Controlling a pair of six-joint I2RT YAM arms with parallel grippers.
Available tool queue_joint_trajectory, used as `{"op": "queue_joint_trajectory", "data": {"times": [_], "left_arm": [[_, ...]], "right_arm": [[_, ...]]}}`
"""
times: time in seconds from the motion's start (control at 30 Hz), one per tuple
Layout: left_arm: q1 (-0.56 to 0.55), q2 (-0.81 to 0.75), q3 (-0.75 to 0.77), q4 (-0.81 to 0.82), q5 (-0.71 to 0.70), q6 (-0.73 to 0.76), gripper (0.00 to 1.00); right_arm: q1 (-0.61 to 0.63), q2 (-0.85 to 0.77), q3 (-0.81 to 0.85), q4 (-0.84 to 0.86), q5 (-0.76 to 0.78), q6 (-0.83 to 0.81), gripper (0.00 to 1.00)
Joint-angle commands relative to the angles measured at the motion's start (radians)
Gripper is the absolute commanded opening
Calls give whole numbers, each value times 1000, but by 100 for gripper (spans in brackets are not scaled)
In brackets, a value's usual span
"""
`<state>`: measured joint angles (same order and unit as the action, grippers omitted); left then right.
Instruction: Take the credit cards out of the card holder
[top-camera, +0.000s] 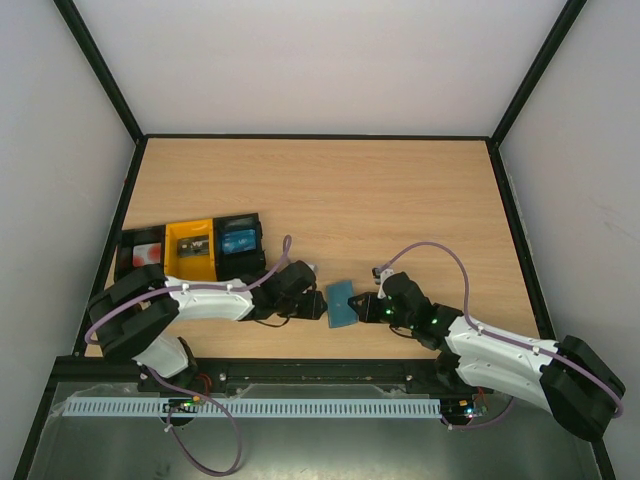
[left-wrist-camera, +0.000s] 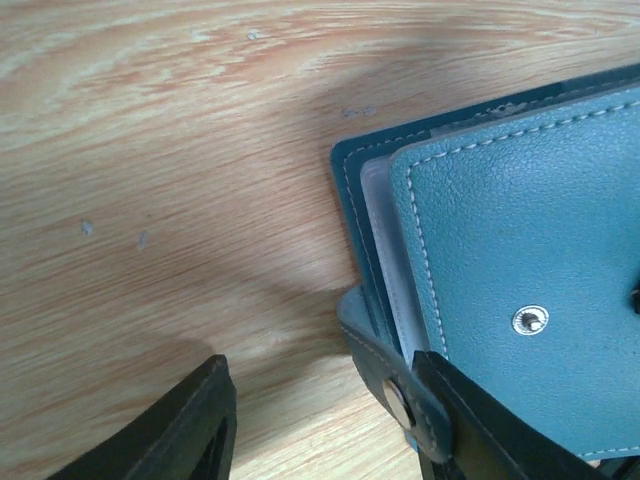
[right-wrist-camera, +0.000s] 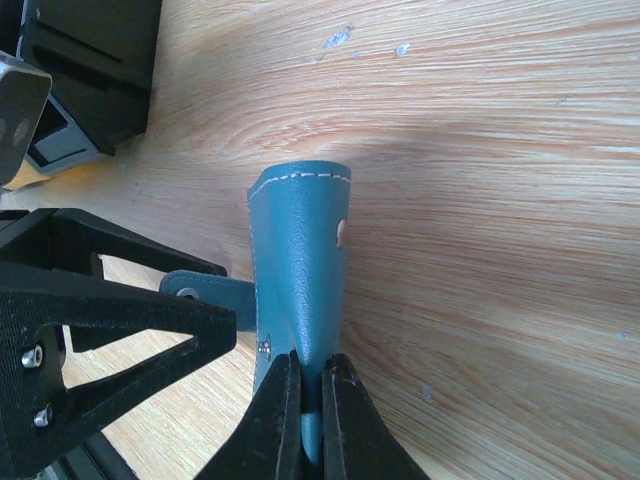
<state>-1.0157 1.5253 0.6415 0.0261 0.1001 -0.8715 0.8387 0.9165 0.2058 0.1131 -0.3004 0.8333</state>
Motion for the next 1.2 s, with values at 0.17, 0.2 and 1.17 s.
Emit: {"op": "queue_joint_trajectory", "data": {"times": [0.17,0.2,1.17], "left_arm": [[5,23,-14,53,14,-7,26],[4,26,-15,56,19,-7,22],[-27,-203,-74,123,75,-65,3]], "right_arm": [[-1,22,-18,10,-9,-20,4],[-1,28,-18,11,-7,-21,5],[163,142,290,-364,176,8,59]]}}
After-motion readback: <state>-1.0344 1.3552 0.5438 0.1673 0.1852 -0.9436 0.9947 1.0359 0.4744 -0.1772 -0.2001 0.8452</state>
